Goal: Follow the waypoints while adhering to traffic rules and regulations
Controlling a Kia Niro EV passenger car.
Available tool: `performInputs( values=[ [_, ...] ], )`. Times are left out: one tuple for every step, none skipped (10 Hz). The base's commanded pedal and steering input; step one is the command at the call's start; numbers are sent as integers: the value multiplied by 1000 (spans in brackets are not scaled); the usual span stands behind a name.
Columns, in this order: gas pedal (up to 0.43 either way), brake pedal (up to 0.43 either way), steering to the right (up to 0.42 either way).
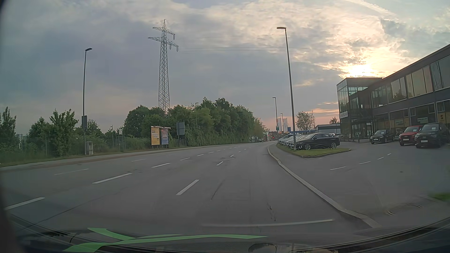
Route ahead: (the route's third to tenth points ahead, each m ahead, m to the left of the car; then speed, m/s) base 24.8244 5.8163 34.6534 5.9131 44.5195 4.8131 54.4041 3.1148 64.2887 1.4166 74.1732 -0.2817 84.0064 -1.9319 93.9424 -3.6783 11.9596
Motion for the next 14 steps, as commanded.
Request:
performInputs(
  values=[
    [79,0,7],
    [79,0,8],
    [79,0,8],
    [79,0,10],
    [79,0,12],
    [67,0,11],
    [67,0,9],
    [67,0,9],
    [67,0,8],
    [67,0,7],
    [67,0,7],
    [67,0,6],
    [67,0,5],
    [67,0,3]
  ],
)
